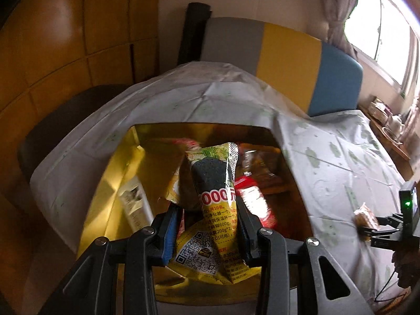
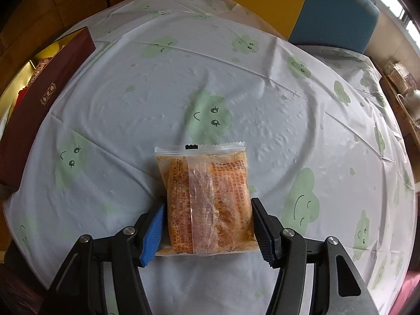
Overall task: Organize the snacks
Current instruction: 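Carry the yellow pack into the gold tin and open the left gripper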
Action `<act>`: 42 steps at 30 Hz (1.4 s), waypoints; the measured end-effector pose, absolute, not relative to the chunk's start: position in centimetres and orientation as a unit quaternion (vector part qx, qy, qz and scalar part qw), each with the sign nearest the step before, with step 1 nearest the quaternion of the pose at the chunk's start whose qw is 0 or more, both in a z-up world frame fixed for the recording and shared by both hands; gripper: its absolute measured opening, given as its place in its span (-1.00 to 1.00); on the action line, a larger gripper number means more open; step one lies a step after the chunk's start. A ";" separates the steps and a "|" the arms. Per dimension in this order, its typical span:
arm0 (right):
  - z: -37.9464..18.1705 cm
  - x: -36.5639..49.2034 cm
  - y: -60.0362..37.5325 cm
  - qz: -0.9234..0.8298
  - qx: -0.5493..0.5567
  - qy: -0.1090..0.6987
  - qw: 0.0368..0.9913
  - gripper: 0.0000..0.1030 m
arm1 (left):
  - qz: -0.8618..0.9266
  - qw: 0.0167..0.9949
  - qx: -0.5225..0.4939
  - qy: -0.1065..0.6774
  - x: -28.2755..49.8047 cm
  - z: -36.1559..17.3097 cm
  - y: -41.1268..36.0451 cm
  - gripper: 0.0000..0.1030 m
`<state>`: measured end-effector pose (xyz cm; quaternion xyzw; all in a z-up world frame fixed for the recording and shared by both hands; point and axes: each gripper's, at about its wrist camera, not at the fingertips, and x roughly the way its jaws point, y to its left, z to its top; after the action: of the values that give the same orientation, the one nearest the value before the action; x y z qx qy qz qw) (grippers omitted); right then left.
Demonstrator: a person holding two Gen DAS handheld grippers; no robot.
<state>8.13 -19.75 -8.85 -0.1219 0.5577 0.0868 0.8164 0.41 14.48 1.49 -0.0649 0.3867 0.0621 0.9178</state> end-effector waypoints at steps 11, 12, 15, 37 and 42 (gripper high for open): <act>-8.8 8.2 -19.9 0.088 -0.123 0.556 0.818 0.20 | 0.080 0.911 -0.083 0.395 -0.5 0.6 15.7 -0.25; -8.8 8.2 -19.9 0.088 -0.123 0.556 0.818 0.20 | 0.080 0.911 -0.084 0.397 -0.5 0.5 15.8 -0.25; -8.8 8.2 -19.9 0.088 -0.124 0.555 0.818 0.20 | 0.080 0.908 -0.087 0.401 -0.5 0.2 15.8 -0.25; -8.8 8.1 -19.8 0.088 -0.130 0.553 0.818 0.20 | 0.060 0.884 -0.192 0.422 0.5 -1.4 19.4 -0.23; -8.8 8.1 -19.7 0.087 -0.137 0.552 0.818 0.20 | 0.062 0.892 -0.189 0.407 0.0 -0.4 20.5 -0.23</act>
<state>8.12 -19.74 -8.77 -0.1367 0.5522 0.0867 0.8179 -0.05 20.49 -0.42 -0.1891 0.4069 0.0625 0.8915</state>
